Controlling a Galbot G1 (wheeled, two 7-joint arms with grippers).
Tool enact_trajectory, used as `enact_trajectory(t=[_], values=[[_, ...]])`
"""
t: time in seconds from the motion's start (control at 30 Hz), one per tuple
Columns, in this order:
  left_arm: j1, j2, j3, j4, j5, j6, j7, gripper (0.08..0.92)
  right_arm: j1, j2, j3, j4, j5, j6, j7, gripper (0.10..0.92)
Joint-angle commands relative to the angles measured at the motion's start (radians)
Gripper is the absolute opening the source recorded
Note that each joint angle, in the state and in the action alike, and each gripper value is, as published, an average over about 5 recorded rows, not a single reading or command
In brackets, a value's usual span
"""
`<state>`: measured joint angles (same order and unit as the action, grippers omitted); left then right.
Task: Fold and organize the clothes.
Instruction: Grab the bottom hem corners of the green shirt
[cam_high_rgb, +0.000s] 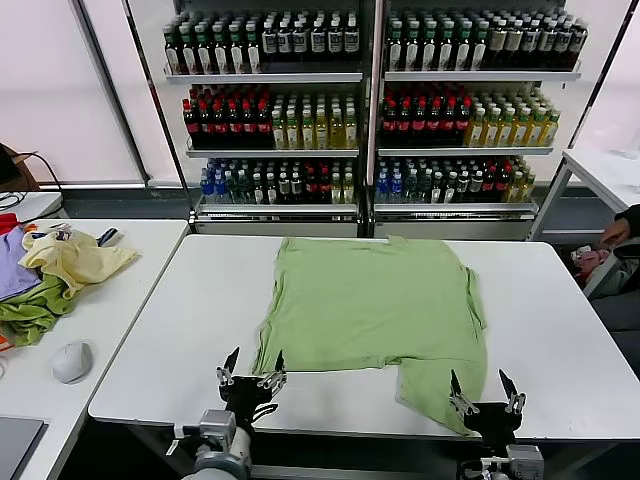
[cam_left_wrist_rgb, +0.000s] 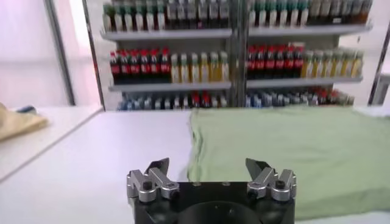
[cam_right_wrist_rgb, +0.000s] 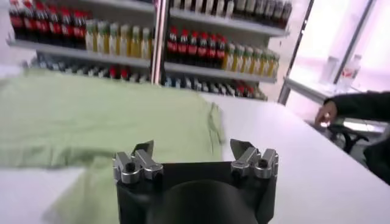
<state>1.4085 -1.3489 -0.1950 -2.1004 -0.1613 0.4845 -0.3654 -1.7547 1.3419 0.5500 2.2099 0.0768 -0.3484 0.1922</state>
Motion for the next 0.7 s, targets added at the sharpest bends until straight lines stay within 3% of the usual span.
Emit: enact_trajectory(t=[0.03, 0.33, 0.53, 0.7], values=[[-0.152, 0.004, 0.031, 0.172, -0.024, 0.098, -0.040, 0.823, -0.032, 0.001, -0.010, -0.004, -0.017, -0.034, 0.005, 0.823], [-0.146, 0.009, 0.038, 0.201, -0.048, 0.101, -0.056, 0.823, -0.028, 0.005, -0.025, -0.015, -0.017, -0.042, 0.004, 0.788], [-0.127, 0.012, 0.043, 0.203, -0.078, 0.102, -0.063, 0.794, -0.026, 0.001, -0.022, -0.023, 0.017, -0.041, 0.005, 0.629], [-0.115, 0.013, 0.045, 0.196, -0.116, 0.101, -0.062, 0.659, -0.020, -0.003, -0.019, -0.028, 0.059, -0.038, 0.005, 0.482]])
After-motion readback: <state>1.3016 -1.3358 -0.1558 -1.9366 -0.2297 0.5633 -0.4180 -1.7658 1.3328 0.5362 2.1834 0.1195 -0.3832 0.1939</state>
